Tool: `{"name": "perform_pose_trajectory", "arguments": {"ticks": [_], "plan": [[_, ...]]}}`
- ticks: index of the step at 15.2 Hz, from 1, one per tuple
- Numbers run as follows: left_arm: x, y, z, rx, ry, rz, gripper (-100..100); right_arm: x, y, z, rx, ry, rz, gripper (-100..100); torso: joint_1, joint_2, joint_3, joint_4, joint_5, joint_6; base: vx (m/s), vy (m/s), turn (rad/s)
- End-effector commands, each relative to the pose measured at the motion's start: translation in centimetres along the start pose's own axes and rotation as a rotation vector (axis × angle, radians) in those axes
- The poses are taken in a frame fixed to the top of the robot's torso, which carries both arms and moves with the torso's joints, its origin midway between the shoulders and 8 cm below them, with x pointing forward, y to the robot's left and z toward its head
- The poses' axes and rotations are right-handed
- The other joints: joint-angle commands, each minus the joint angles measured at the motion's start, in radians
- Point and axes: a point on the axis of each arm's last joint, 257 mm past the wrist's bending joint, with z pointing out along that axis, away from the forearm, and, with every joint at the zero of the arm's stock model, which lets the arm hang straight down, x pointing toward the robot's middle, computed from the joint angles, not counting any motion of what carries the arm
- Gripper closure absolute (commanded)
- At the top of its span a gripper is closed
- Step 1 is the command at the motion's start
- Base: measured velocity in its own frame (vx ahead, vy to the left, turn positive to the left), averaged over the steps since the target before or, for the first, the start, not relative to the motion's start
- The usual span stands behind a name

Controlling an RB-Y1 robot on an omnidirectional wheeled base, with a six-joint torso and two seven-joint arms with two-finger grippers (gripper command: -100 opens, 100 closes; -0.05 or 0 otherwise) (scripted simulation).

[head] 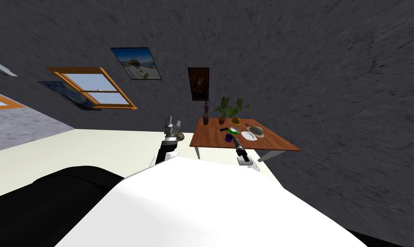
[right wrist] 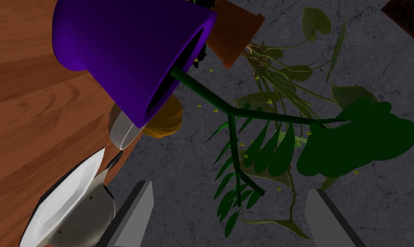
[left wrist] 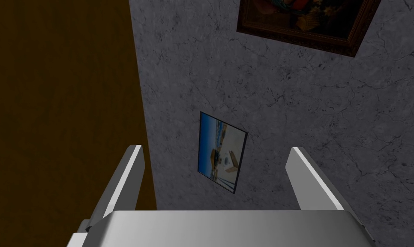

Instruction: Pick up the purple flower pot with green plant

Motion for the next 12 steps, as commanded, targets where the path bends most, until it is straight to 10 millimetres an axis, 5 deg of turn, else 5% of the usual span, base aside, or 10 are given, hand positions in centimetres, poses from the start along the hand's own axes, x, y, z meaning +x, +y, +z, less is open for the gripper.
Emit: {"name": "perform_pose_trajectory", "arguments": {"ticks": [1,12], "plan": [[0.0,0.0,0.0,0.0,0.0,0.0,0,-0.2,-0.2,0.0,0.003,0.0,-0.055,-100,0.0,0.0,0.0,0.0,0.0,0.0,0.015,0.066,-0.016],[0.0,0.0,0.0,0.0,0.0,0.0,0,-3.6,-2.6,0.2,0.044,0.006,-0.436,-100,-0.001,0.0,0.0,0.0,0.0,0.0,0.017,0.067,-0.02]]}}
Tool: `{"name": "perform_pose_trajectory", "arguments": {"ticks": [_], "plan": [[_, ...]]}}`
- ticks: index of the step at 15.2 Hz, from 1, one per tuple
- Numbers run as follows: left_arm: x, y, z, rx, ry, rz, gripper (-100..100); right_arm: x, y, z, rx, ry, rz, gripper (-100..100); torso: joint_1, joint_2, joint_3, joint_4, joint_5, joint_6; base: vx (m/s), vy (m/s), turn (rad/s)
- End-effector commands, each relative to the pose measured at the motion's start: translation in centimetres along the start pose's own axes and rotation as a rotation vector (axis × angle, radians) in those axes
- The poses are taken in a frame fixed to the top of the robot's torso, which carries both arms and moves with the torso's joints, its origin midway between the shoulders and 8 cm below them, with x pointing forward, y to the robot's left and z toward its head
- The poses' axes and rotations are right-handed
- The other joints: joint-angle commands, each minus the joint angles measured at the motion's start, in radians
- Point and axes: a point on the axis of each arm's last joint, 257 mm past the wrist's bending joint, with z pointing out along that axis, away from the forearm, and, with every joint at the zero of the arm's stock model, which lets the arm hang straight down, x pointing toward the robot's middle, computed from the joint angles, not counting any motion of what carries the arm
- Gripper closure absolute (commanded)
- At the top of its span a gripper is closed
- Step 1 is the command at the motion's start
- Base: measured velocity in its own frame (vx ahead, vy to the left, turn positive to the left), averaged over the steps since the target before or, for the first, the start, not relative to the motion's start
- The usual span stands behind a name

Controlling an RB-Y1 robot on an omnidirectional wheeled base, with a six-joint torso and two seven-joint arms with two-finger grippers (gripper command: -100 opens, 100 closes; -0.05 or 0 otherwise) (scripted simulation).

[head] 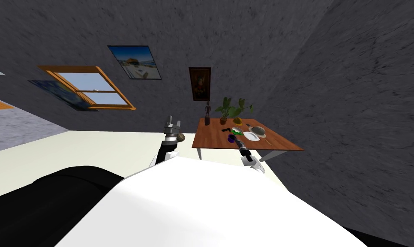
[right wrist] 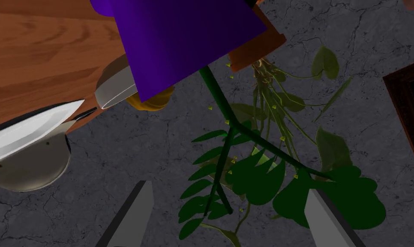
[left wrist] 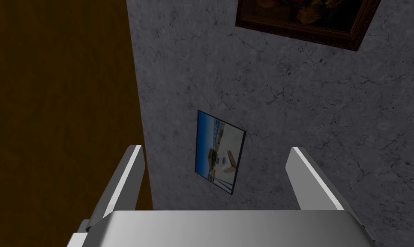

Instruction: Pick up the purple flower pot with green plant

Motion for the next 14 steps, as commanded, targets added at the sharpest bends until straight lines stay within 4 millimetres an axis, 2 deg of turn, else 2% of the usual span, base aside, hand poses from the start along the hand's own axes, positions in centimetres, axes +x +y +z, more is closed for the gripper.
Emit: {"name": "perform_pose_trajectory", "arguments": {"ticks": [1,3,6,14], "plan": [[0.0,0.0,0.0,0.0,0.0,0.0,0,-0.7,-1.0,0.0,0.013,0.004,-0.101,-100,0.0,0.0,0.0,0.0,0.0,0.0,0.032,0.089,-0.022],[0.0,0.0,0.0,0.0,0.0,0.0,0,-0.7,-1.0,0.0,0.012,0.005,-0.123,-100,0.001,-0.001,-0.001,0.0,0.0,0.0,0.027,0.071,-0.014],[0.0,0.0,0.0,0.0,0.0,0.0,0,-1.7,-2.4,0.1,0.029,0.013,-0.262,-100,0.0,0.0,0.0,0.0,0.0,0.0,0.018,0.062,-0.011],[0.0,0.0,0.0,0.0,0.0,0.0,0,-3.4,-4.5,0.3,0.053,0.028,-0.508,-100,0.0,0.0,0.0,0.0,0.0,0.0,0.024,0.065,-0.006]]}}
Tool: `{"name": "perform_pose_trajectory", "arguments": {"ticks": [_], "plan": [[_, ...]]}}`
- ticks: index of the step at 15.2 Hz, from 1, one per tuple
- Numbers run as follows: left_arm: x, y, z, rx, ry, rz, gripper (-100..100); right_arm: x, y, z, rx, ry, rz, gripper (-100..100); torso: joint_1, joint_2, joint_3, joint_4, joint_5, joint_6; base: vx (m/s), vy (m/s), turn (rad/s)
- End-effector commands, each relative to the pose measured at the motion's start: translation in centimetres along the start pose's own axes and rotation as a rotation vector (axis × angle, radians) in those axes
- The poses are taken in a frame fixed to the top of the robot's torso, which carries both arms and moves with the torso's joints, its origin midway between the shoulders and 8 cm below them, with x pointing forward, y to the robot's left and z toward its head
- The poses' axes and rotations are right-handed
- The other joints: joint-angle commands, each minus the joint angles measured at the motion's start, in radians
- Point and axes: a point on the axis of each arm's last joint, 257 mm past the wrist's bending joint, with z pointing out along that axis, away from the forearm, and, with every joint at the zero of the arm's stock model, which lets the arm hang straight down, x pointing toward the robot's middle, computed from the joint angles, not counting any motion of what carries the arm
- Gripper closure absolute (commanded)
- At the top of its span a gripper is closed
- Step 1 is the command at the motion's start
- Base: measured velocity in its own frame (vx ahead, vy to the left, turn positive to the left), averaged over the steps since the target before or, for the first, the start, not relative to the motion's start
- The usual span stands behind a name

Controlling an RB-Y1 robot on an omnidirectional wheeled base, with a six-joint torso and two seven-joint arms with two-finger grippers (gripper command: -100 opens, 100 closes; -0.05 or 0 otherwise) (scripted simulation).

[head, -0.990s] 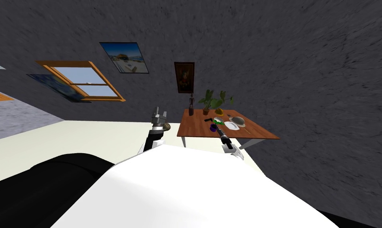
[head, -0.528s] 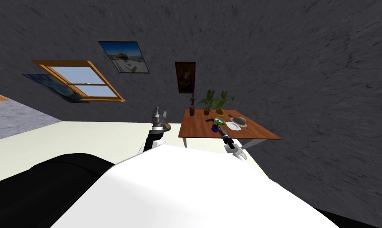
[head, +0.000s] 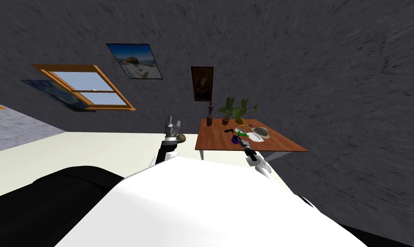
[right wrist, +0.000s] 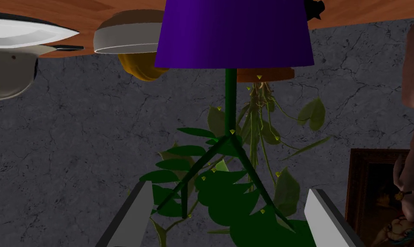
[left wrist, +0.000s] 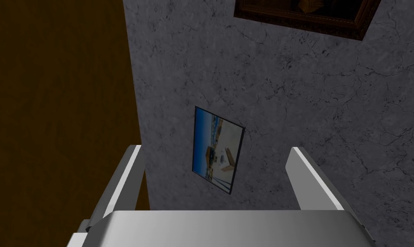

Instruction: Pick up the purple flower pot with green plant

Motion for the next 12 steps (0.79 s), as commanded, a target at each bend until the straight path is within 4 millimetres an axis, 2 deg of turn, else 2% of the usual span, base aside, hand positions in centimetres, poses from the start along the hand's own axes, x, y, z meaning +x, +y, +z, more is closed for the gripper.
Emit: {"name": "perform_pose_trajectory", "arguments": {"ticks": [1,5,6,7,8,9,10,12], "plan": [[0.0,0.0,0.0,0.0,0.0,0.0,0,-0.3,-0.9,0.1,0.008,0.004,-0.084,-100,0.0,0.0,0.0,0.0,0.0,0.0,0.026,0.063,-0.001],[0.0,0.0,0.0,0.0,0.0,0.0,0,-1.0,-1.8,0.3,0.015,0.004,-0.159,-100,-0.001,0.0,0.0,0.0,0.0,0.0,0.024,0.049,-0.002],[0.0,0.0,0.0,0.0,0.0,0.0,0,-0.8,-1.5,0.3,0.013,0.004,-0.131,-100,-0.001,0.0,0.0,0.0,0.0,0.0,0.008,0.024,-0.003],[0.0,0.0,0.0,0.0,0.0,0.0,0,-4.4,-1.7,1.2,0.012,-0.066,-0.127,-100,-0.002,0.0,0.0,0.0,0.0,0.0,-0.025,-0.013,-0.088],[0.0,0.0,0.0,0.0,0.0,0.0,0,-4.4,-1.7,1.2,0.012,-0.066,-0.127,-100,-0.004,0.002,0.001,0.001,0.0,0.001,-0.062,-0.046,-0.111],[0.0,0.0,0.0,0.0,0.0,0.0,0,-3.6,-1.8,0.8,0.012,-0.044,-0.131,-100,-0.006,0.004,0.002,0.001,-0.001,0.0,-0.041,-0.031,-0.027],[0.0,0.0,0.0,0.0,0.0,0.0,0,-4.0,-1.7,1.1,0.012,-0.059,-0.128,100,-0.006,0.004,0.002,0.001,-0.001,0.0,-0.024,-0.011,0.016],[0.0,0.0,0.0,0.0,0.0,0.0,0,-1.5,-1.6,0.5,0.013,-0.01,-0.136,100,-0.005,0.003,0.002,0.001,-0.001,0.0,0.01,0.008,0.059]]}}
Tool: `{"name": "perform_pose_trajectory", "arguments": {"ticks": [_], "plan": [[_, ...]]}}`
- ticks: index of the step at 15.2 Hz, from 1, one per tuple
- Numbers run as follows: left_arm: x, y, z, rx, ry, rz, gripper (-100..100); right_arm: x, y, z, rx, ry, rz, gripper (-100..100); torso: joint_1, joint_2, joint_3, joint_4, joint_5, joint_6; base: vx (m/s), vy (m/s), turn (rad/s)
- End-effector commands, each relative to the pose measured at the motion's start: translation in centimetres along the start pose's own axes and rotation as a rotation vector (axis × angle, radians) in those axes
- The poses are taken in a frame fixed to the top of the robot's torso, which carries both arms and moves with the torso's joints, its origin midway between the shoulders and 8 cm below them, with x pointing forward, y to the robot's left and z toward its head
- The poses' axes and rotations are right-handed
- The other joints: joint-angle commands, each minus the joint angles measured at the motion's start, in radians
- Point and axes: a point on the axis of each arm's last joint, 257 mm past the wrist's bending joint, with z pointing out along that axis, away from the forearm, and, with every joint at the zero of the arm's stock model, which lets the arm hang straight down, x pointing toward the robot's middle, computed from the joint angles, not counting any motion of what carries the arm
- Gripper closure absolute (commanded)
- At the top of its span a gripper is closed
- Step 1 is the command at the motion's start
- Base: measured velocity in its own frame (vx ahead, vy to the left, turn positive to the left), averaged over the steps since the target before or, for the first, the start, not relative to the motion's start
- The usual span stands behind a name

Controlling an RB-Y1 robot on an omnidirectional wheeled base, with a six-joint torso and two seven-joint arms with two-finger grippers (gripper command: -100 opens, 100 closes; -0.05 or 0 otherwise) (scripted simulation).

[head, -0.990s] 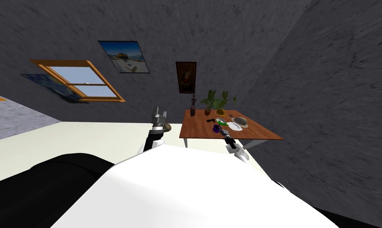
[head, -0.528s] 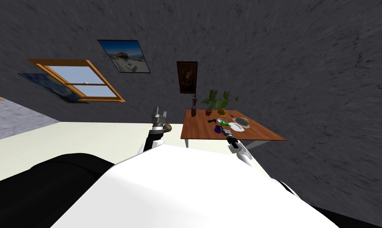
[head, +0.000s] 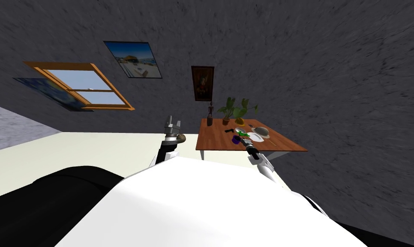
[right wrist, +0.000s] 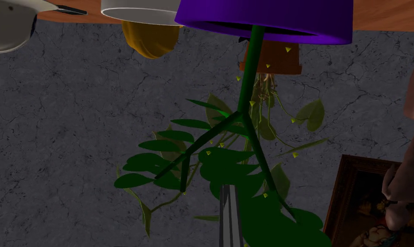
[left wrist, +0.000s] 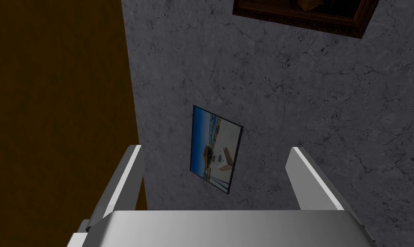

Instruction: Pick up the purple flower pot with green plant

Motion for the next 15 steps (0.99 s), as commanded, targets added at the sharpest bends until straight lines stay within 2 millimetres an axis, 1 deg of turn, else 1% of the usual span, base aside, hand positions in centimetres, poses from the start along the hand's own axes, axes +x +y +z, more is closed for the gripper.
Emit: {"name": "perform_pose_trajectory", "arguments": {"ticks": [1,2,4,5,9,10,11,12,13,14,15], "plan": [[0.0,0.0,0.0,0.0,0.0,0.0,0,0.0,0.0,0.0,0.0,0.0,0.0,100,0.0,0.0,0.0,0.0,0.0,0.0,0.022,0.008,0.029],[0.0,0.0,0.0,0.0,0.0,0.0,0,0.3,0.2,-0.2,0.0,0.0,0.044,-100,0.0,-0.001,0.0,0.0,0.0,0.0,-0.017,-0.003,0.033],[0.0,0.0,0.0,0.0,0.0,0.0,0,0.4,0.4,-0.3,0.001,-0.005,0.113,-100,-0.001,0.002,0.001,0.0,0.0,0.0,-0.055,-0.016,0.06],[0.0,0.0,0.0,0.0,0.0,0.0,0,0.4,0.4,-0.3,0.001,-0.005,0.113,-100,-0.001,0.003,0.002,0.001,0.0,0.0,-0.061,-0.028,0.041],[0.0,0.0,0.0,0.0,0.0,0.0,0,0.5,0.8,-0.3,0.007,-0.019,0.262,-100,-0.002,0.005,0.003,0.001,0.0,0.0,-0.062,-0.031,0.035],[0.0,0.0,0.0,0.0,0.0,0.0,0,0.5,0.8,-0.3,0.007,-0.019,0.269,-100,-0.003,0.005,0.003,0.001,0.0,0.0,-0.055,-0.038,0.021],[0.0,0.0,0.0,0.0,0.0,0.0,0,0.5,0.9,-0.3,0.01,-0.025,0.326,-100,-0.003,0.005,0.003,0.001,0.0,0.0,-0.057,-0.04,0.027],[0.0,0.0,0.0,0.0,0.0,0.0,0,0.5,0.9,-0.3,0.01,-0.025,0.334,-100,-0.003,0.005,0.003,0.001,0.0,0.0,-0.051,-0.035,0.023],[0.0,0.0,0.0,0.0,0.0,0.0,0,0.4,1.1,-0.2,0.013,-0.032,0.392,-100,-0.003,0.004,0.002,0.001,0.0,0.0,-0.055,-0.041,0.024],[0.0,0.0,0.0,0.0,0.0,0.0,0,0.4,1.1,-0.2,0.013,-0.032,0.405,-100,-0.003,0.004,0.002,0.001,0.0,0.0,-0.051,-0.043,0.021],[0.0,0.0,0.0,0.0,0.0,0.0,0,0.4,1.2,-0.2,0.018,-0.038,0.463,-100,-0.003,0.004,0.002,0.001,0.0,0.0,-0.051,-0.055,0.015]]}}
